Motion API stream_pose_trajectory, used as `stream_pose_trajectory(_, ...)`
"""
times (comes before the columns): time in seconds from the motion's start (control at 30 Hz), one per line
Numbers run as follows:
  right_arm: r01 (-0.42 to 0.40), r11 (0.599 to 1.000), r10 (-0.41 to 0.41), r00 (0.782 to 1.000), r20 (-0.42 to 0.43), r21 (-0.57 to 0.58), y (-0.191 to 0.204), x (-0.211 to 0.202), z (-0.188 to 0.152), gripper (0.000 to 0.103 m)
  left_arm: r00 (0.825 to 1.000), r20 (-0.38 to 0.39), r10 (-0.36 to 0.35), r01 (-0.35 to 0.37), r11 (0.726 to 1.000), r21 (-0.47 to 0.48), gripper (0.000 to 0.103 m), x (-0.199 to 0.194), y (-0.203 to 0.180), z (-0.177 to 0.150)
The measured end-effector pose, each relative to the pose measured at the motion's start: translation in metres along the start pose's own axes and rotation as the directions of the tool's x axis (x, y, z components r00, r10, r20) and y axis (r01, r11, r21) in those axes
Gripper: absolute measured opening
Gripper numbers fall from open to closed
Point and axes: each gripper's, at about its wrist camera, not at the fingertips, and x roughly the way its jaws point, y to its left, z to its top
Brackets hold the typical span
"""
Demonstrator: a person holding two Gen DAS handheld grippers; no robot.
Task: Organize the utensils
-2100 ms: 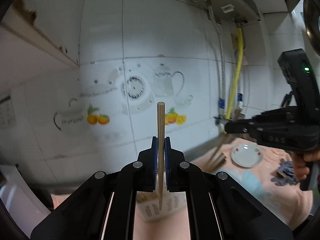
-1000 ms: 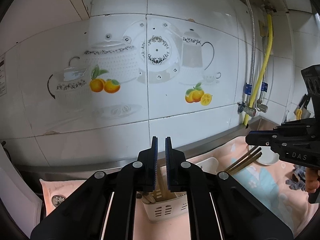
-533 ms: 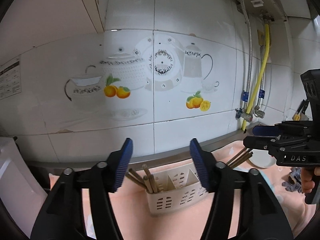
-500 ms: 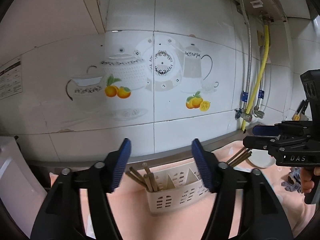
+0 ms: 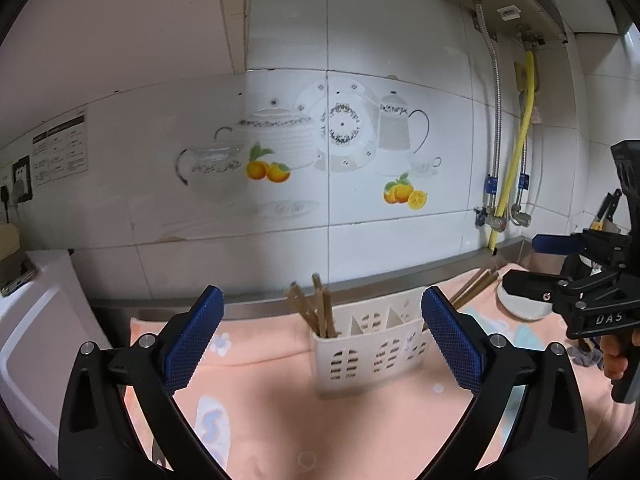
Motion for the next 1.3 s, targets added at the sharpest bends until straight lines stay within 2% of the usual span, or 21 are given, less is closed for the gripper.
stream_pose_trajectory(0.33,0.031,1.000,-0.031,0.999,0.017,-0.002,0.014,-0.015,-0.031,0.093,0.999,-0.026,0.022,-0.023,0.999,-0.047,0.098,-0.026,0.007,-0.025)
stream_pose_trajectory(0.53,0.021,0.999,-0.022,1.000,0.011,0.024,0.020,-0.021,-0.054,0.093,0.998,-0.032,0.052,-0.054,0.996,-0.068,0.098,-0.043,0.006,-0.039)
stream_pose_trajectory(0.67,0.036,0.999,-0.036,0.999,0.010,0.027,0.025,-0.026,-0.070,0.093,0.998,-0.045,0.041,-0.045,0.995,-0.088,0.098,-0.051,0.004,-0.049)
stream_pose_trajectory(0.87,0.064,0.998,-0.065,0.998,0.025,0.019,0.031,-0.039,-0.085,0.095,0.996,-0.060,0.065,-0.068,0.996,-0.063,0.098,-0.060,-0.008,-0.065)
stream_pose_trajectory(1.03,0.075,0.997,-0.076,0.997,0.029,0.031,0.029,-0.048,-0.096,0.096,0.995,-0.087,0.053,-0.060,0.996,-0.071,0.098,-0.062,-0.010,-0.077)
stream_pose_trajectory(1.3,0.063,0.995,-0.064,0.998,0.015,0.079,0.021,-0.054,-0.108,0.096,0.992,-0.117,0.053,-0.060,0.996,-0.065,0.098,-0.065,-0.012,-0.091)
